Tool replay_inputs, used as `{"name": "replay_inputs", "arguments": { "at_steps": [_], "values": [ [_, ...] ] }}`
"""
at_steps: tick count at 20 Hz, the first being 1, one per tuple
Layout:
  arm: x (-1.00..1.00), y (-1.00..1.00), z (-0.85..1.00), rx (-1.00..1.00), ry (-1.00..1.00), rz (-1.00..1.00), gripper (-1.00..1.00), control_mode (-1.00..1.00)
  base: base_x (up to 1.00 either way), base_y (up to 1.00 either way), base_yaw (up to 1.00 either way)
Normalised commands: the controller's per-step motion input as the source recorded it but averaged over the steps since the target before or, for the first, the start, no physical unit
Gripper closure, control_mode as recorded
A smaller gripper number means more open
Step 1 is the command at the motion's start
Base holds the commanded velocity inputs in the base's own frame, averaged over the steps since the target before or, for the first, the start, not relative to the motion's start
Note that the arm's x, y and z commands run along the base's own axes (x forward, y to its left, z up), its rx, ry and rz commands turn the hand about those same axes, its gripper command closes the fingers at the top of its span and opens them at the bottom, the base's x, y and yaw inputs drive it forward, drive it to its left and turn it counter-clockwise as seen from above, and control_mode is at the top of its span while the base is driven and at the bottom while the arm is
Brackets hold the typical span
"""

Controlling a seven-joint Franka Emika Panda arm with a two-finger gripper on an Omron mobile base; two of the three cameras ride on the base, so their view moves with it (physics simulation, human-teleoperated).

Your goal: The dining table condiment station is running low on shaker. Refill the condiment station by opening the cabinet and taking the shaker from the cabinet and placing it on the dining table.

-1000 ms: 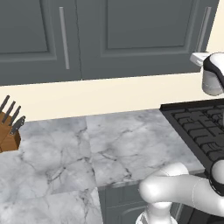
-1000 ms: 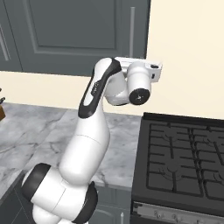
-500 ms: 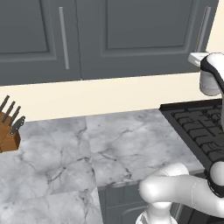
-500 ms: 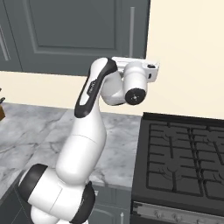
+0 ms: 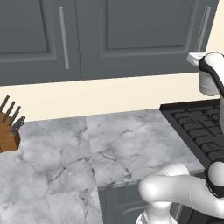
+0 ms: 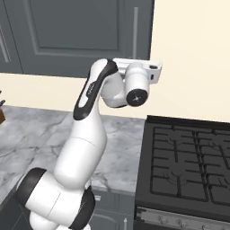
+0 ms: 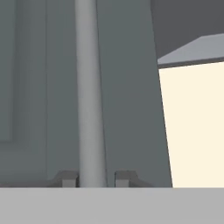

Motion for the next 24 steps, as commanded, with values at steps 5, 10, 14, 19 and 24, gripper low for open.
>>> {"name": "replay_inputs", "arguments": {
  "at_steps": [5,10,14,19,24],
  "values": [
    [0.0,0.19,0.0,-0.01,0.0,0.0,1.0,-1.0,0.0,0.0,0.0],
    [-0.01,0.04,0.0,0.0,0.0,0.01,1.0,-1.0,0.0,0.0,0.0],
    [-0.29,0.12,0.0,0.0,0.0,0.05,1.0,-1.0,0.0,0.0,0.0],
    [-0.65,0.24,0.01,-0.04,0.0,0.12,1.0,-1.0,0.0,0.0,0.0],
    [-0.82,0.45,0.04,-0.05,0.0,0.12,1.0,-1.0,0.0,0.0,0.0]
  ]
}}
